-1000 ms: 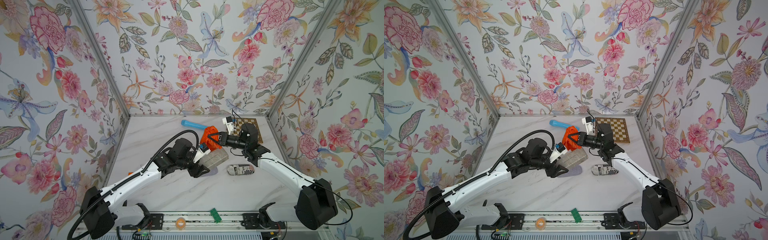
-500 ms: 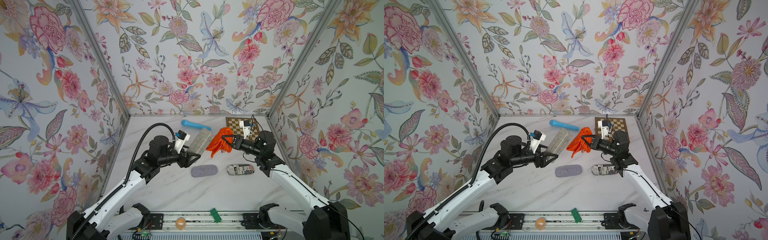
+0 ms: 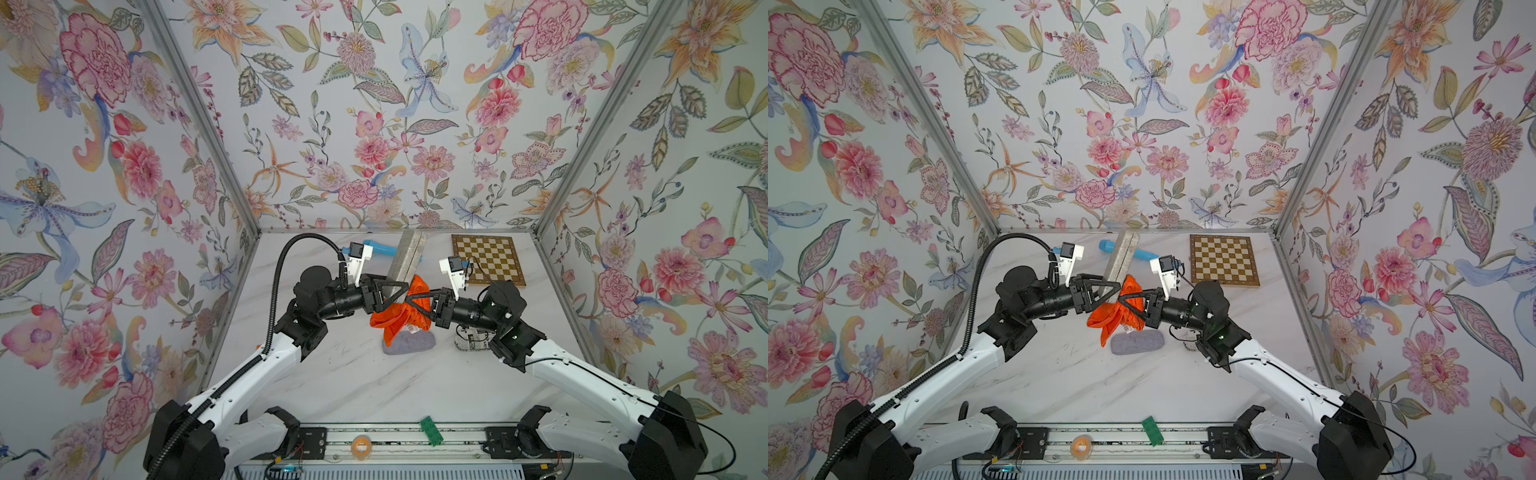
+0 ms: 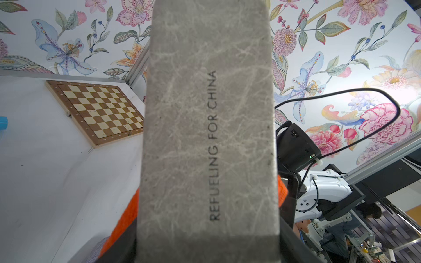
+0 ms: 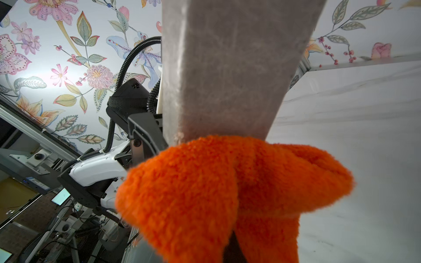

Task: Wipe the eyeglass case
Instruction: Wipe the dirt from the eyeglass case.

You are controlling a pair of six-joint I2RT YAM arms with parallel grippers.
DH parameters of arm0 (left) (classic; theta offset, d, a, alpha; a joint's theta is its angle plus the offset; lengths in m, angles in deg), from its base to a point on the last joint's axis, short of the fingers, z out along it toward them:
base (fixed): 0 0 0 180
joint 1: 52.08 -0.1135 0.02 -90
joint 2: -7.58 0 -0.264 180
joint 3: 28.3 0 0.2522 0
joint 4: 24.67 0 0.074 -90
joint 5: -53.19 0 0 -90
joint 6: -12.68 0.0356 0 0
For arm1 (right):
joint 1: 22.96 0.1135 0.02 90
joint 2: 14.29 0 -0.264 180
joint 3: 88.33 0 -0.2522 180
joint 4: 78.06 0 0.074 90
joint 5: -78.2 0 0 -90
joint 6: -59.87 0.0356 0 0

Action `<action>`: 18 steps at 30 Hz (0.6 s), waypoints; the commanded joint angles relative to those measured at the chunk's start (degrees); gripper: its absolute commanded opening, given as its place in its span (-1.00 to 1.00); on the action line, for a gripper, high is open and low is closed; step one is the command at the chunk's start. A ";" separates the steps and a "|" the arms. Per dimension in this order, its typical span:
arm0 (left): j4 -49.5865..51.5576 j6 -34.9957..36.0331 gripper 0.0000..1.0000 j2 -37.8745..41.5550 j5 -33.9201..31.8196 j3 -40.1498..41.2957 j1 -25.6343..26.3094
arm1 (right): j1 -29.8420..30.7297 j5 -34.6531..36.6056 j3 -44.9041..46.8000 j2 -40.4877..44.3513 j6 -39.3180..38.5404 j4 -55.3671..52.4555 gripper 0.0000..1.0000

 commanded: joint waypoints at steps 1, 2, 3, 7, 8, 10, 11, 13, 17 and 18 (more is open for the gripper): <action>3.00 0.32 -0.08 0.61 4.51 0.29 2.07 | -2.45 1.11 -5.27 0.14 -6.10 -1.82 -1.00; 5.73 1.56 -0.09 1.03 4.24 0.15 1.91 | -2.99 0.63 -5.63 0.32 -6.50 -1.82 -1.00; 8.12 2.81 -0.09 1.65 3.30 0.04 1.91 | -3.09 0.50 -6.03 0.48 -7.07 -2.55 -1.00; 12.48 5.64 -0.09 2.87 2.03 -0.76 1.59 | -0.33 1.67 -6.90 0.91 -10.72 -7.95 -1.00; 12.49 5.75 -0.09 2.86 1.93 -1.18 1.33 | 0.62 1.58 -6.04 1.13 -10.74 -7.82 -1.00; 12.31 5.74 -0.09 2.55 2.13 -2.45 0.44 | 2.45 1.08 -3.85 1.23 -9.68 -6.25 -1.00; 12.44 5.75 -0.08 2.04 2.42 -3.46 -0.21 | 3.34 0.91 -2.70 1.15 -8.86 -4.68 -1.00; 12.82 5.75 -0.08 0.46 3.64 -5.45 -1.21 | 4.59 0.47 -1.16 0.61 -7.85 -2.25 -1.00; 13.27 4.80 -0.09 -2.68 8.23 -6.86 -0.89 | 1.27 0.37 -5.18 -0.48 -9.85 -6.21 -1.00; 13.05 4.33 -0.09 -2.92 8.91 -6.22 -0.72 | -0.46 0.10 -6.81 -0.57 -10.19 -6.99 -1.00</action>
